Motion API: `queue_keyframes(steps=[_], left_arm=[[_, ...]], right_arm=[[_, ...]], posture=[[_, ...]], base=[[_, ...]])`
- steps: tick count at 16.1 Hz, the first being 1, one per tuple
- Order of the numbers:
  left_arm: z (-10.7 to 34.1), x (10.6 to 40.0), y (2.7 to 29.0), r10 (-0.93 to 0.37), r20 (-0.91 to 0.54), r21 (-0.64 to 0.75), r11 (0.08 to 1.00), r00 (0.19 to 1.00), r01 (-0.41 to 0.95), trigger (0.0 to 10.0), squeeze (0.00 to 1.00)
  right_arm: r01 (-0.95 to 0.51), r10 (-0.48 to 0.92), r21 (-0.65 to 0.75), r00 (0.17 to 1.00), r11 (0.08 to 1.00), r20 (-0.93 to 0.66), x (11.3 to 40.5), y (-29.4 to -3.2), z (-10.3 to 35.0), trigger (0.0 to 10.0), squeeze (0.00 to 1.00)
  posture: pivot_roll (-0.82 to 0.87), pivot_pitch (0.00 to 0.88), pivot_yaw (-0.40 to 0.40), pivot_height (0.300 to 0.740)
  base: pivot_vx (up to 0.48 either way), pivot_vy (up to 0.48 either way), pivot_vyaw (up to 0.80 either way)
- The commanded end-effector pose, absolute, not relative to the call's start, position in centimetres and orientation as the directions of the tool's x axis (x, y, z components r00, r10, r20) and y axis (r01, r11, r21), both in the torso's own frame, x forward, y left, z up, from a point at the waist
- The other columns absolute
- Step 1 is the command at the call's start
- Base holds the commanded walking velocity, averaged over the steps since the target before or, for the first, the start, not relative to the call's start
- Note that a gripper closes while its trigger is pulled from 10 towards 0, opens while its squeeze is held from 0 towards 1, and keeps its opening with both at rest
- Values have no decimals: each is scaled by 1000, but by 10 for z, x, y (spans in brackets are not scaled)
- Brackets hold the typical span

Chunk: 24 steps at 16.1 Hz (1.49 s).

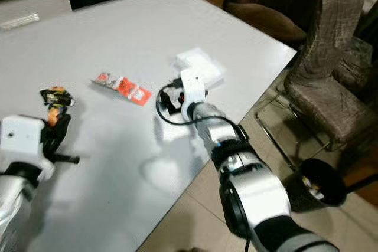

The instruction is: Picking trash to rubbish bin

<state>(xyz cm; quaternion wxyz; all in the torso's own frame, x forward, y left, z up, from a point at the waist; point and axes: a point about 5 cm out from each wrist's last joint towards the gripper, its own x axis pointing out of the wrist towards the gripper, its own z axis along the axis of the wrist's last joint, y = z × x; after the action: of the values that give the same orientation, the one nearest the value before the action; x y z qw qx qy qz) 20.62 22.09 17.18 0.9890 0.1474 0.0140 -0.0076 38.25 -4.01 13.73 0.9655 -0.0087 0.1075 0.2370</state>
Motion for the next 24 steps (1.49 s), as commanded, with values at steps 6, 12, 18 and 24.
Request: queue_keyframes(steps=[6,12,18,24], left_arm=[[195,177,234,32,-61,418,908,998,-4,10000,0],[189,185,229,-8,-82,402,915,997,40,10000,0],[156,213,204,-20,-72,200,979,997,34,10000,0],[149,240,188,-84,-45,154,984,995,90,10000,0]], right_arm=[[-419,365,-140,881,897,-301,380,-42,125,10000,0],[-355,342,-30,916,934,-211,388,-64,134,10000,0],[-363,360,109,932,925,52,385,-100,143,10000,0],[-427,417,53,898,903,141,319,-109,131,10000,0]], posture=[[378,248,-220,740],[300,191,-197,740],[115,53,-159,740],[-27,10,-73,740]], base=[[0,0,0],[0,0,0],[0,0,0],[0,0,0]])
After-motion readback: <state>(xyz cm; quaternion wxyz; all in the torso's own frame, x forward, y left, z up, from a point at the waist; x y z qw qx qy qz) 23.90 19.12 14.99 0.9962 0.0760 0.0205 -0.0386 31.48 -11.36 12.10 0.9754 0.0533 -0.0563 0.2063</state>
